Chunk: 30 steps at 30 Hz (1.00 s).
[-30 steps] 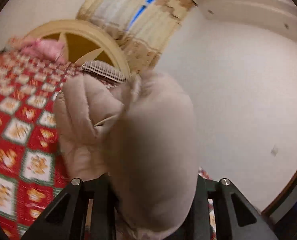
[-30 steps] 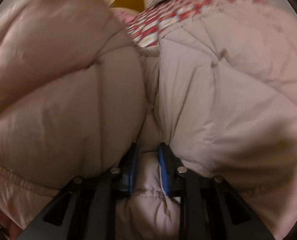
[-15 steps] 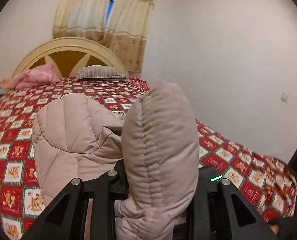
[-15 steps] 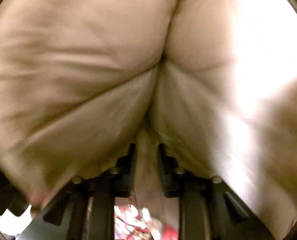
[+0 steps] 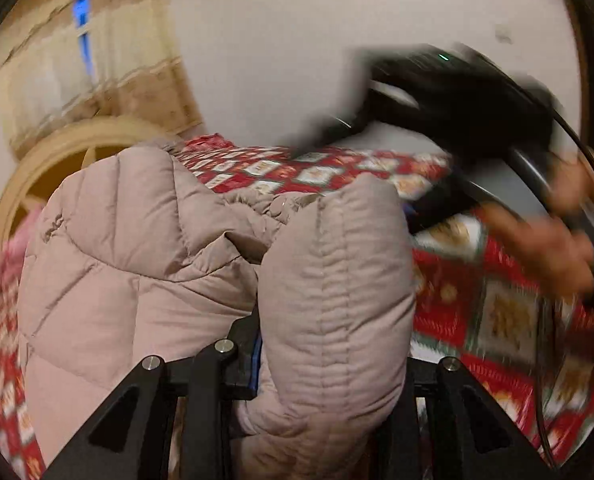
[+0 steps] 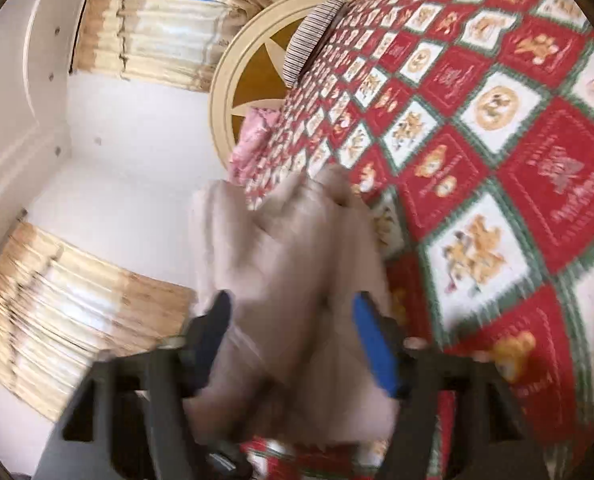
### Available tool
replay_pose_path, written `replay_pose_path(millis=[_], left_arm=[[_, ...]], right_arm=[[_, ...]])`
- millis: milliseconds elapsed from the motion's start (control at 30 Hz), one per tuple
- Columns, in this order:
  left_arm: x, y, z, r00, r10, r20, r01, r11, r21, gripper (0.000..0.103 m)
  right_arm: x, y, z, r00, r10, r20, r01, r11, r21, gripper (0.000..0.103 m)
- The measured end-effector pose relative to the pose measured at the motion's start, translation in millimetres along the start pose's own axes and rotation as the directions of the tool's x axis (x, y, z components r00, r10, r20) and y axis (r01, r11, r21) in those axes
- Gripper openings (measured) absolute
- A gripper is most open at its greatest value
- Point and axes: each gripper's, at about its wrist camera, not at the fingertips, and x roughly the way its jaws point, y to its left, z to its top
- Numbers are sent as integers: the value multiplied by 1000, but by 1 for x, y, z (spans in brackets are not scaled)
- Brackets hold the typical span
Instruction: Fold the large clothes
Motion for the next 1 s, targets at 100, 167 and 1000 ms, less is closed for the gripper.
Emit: replay_pose_path(millis=[100, 167, 1000], left_arm=[[-6, 2, -11, 1000, -26, 12, 26, 1000, -10, 30], [-13, 12, -17, 999, -38, 39, 39, 999, -34, 30], [49, -1, -7, 987, -121, -103, 118, 992, -31, 42]], right_arm=[[21, 4, 15, 998, -42, -35, 41, 999, -29, 85], [39, 8, 26, 994, -70, -86, 63, 994, -87, 54], [89, -71, 15, 968, 18, -250, -30, 999, -45, 12]])
